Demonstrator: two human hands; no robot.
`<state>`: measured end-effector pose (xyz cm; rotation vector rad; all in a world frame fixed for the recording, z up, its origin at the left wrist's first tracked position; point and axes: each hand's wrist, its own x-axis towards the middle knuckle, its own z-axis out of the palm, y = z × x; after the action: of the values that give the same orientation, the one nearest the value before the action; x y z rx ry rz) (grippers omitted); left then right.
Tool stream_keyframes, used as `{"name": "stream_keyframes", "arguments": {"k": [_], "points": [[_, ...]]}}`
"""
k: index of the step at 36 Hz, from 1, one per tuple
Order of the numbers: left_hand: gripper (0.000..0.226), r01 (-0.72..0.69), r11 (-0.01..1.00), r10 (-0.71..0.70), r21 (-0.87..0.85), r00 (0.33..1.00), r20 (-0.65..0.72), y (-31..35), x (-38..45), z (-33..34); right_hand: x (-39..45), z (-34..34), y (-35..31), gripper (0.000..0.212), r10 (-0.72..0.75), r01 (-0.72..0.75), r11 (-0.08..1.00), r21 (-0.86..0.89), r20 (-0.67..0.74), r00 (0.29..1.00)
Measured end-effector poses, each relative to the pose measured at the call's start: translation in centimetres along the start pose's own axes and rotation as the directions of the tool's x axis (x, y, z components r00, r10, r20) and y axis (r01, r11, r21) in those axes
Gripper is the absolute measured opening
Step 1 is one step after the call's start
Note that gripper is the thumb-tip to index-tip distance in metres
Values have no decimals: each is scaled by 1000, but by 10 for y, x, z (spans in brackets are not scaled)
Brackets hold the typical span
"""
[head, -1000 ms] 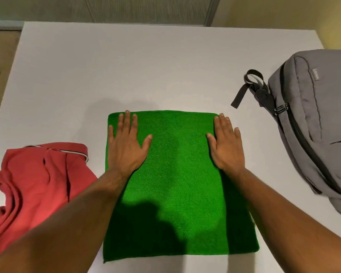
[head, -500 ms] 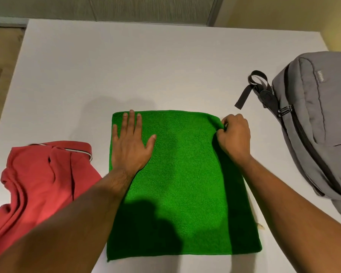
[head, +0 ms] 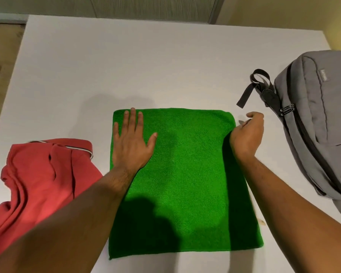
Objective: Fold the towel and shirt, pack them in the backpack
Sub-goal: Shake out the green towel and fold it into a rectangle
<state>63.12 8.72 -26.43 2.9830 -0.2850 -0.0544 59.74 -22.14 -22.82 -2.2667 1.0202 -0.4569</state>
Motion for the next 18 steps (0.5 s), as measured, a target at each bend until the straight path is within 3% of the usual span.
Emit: {"name": "stream_keyframes", "arguments": {"k": [2, 5, 8, 10, 12, 14, 18], "points": [[81, 0, 1000, 0, 2, 1000, 0, 0, 0, 0, -3, 1, -2, 38, -24, 21, 999, -39, -61, 998], [81, -3, 1000, 3, -6, 1000, 0, 0, 0, 0, -19, 6, -4, 26, -312, 317, 937, -149, 58, 948], [81, -1, 1000, 1, -4, 1000, 1, 0, 0, 0, -41, 18, -10, 30, -586, 647, 754, -113, 329, 741], [81, 2, 1000, -2, -2, 1000, -3, 0, 0, -1, -57, 28, -13, 48, -646, 771, 633, -65, 506, 572], [81, 1, 1000, -1, 3, 1000, -5, 1, 0, -1, -68, 36, -17, 60, -627, 815, 578, -44, 616, 478], [81, -1, 1000, 1, 3, 1000, -6, 1, 0, -1, -70, 40, -17, 66, -571, 796, 601, -77, 656, 494], [82, -4, 1000, 4, -1, 1000, 0, -1, 0, 0, -55, 38, -9, 70, -459, 694, 692, -198, 621, 635]]}}
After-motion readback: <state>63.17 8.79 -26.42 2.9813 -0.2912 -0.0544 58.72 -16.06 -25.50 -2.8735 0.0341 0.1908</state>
